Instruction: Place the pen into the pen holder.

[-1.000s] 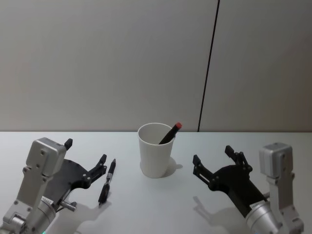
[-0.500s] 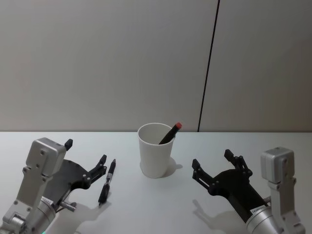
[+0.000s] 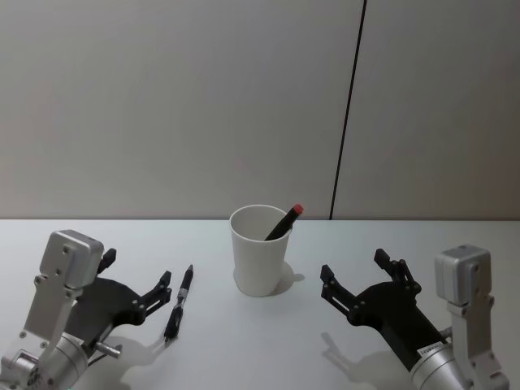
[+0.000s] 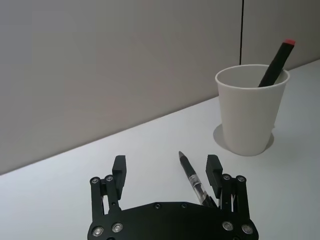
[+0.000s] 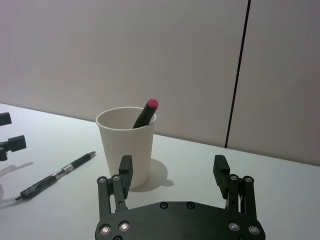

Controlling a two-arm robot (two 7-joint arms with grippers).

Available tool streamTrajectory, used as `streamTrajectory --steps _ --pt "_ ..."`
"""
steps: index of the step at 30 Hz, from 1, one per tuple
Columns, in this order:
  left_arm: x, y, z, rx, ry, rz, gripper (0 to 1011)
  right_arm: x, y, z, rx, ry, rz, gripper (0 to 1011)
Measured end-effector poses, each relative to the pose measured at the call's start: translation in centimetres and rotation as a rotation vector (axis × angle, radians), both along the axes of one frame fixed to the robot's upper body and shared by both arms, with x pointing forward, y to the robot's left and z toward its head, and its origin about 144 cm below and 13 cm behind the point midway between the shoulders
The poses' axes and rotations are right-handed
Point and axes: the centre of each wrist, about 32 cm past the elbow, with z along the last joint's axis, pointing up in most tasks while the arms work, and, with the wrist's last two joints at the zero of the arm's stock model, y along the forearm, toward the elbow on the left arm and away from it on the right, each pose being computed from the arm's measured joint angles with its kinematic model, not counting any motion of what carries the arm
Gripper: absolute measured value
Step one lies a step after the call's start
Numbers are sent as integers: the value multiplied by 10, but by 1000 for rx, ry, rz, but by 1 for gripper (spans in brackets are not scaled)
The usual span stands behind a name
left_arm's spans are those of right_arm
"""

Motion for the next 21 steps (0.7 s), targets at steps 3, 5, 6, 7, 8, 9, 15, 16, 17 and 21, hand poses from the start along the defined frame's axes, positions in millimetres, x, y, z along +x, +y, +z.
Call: streamTrajectory --steps 3,5,6,7,8,9,15,16,17,21 --pt "2 0 -2 -13 28 4 1003 0 0 0 0 0 0 1001" --pt "4 -1 -3 -19 41 3 1003 0 0 0 0 0 0 1001" --pt "5 -1 -3 -23 51 2 1003 0 0 0 0 0 0 1001" --pt "6 -2 -4 -25 56 1 1003 0 0 0 0 0 0 1001" --pt "8 -2 -4 -27 60 0 1003 0 0 0 0 0 0 1001" --pt "9 -2 -4 -28 64 -2 1003 0 0 0 0 0 0 1001" --pt "20 -8 -7 -30 99 -29 1003 0 0 0 0 0 0 1001" --pt "21 -9 -7 -30 102 -34 1003 0 0 0 0 0 0 1001" --pt "23 -9 -8 -29 107 -37 1003 0 0 0 0 0 0 1001" --pt "29 -12 -11 -25 127 -57 1003 0 0 0 0 0 1 1001"
